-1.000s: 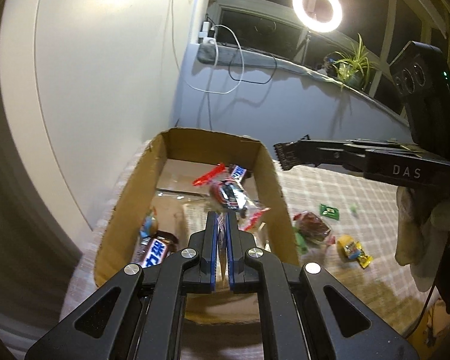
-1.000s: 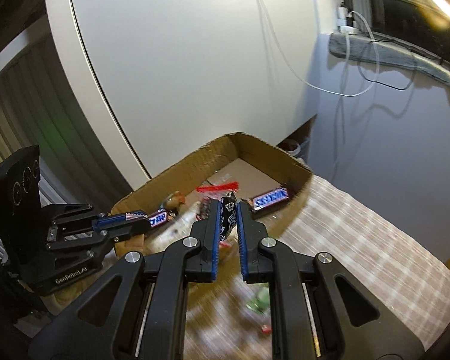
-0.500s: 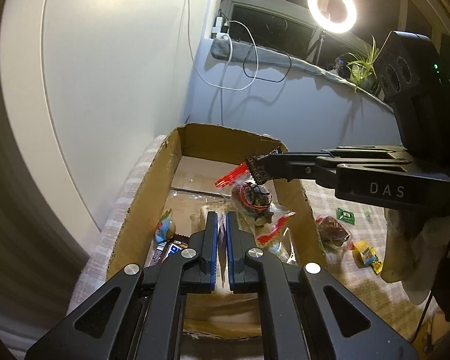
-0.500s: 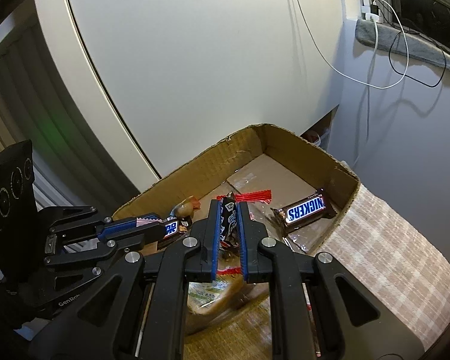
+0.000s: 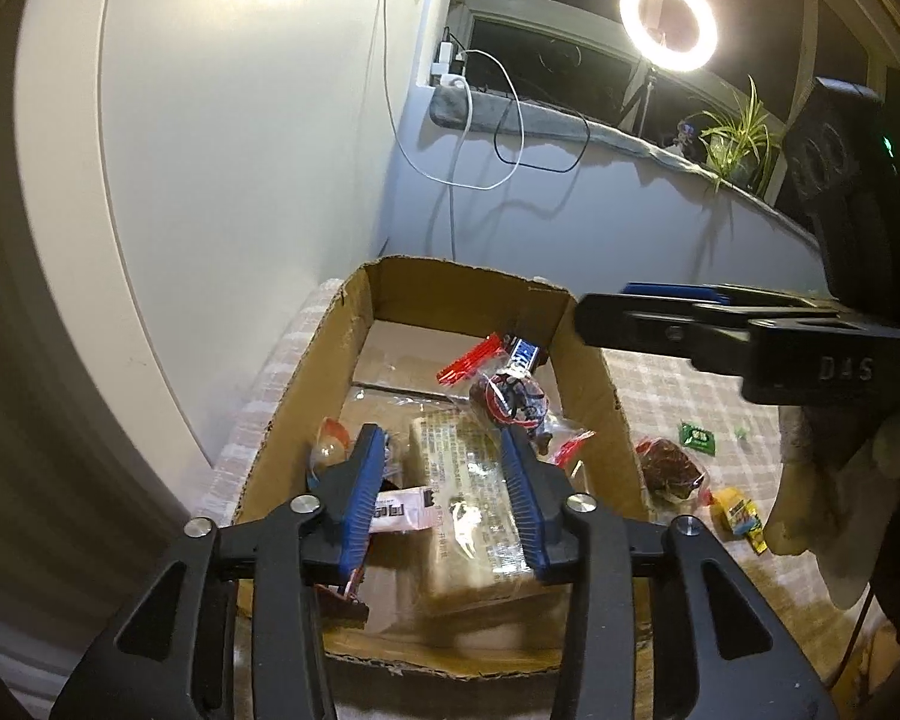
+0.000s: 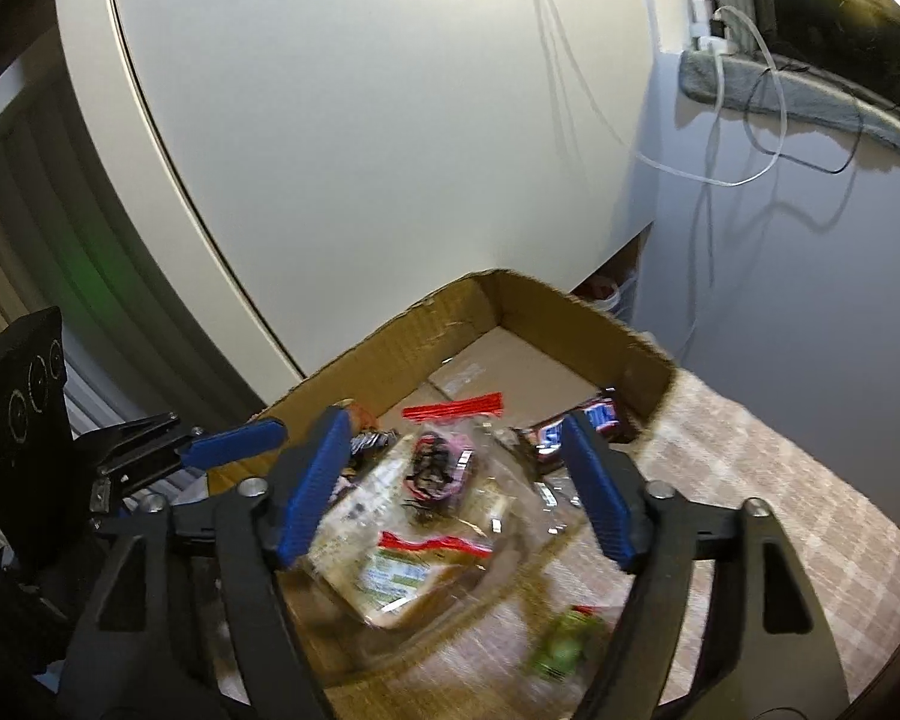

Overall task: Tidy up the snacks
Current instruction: 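Carry both held snacks into the box and open both tools, then grasp the red-wrapped chocolate bag with the left tool while the right tool grasps the round snack cup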

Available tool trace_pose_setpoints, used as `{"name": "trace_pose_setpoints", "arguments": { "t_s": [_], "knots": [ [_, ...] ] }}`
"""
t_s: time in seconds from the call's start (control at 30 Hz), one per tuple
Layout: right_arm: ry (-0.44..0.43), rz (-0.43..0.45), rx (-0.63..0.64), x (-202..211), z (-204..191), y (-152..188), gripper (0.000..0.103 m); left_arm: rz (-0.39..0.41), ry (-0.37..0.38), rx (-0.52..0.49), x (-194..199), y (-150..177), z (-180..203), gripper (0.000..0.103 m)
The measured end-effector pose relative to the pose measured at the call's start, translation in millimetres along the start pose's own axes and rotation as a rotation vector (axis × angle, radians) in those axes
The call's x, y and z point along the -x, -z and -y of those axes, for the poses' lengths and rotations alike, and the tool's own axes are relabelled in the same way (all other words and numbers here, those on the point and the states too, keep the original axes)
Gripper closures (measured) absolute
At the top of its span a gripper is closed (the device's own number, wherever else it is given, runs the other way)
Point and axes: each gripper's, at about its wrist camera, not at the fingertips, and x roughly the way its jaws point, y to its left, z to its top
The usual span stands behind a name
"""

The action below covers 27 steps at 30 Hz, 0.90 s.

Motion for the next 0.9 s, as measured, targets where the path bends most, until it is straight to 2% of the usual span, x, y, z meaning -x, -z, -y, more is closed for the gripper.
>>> {"name": "trace_pose_setpoints", "arguments": {
  "t_s": [0.2, 0.53, 0.9],
  "knots": [
    [0.04, 0.027, -0.029, 30, 22, 7, 0.021, 0.022, 0.014, -0.004, 9, -1, 9, 0.062],
    [0.111, 0.043, -0.07, 83, 59, 33, 0.02, 0.024, 0.08, -0.04, 15, 1, 43, 0.062],
    [0.13, -0.025, -0.07, 111, 80, 88, 0.02, -0.018, 0.165, -0.089, 9, 11, 94, 0.062]
  ]
}}
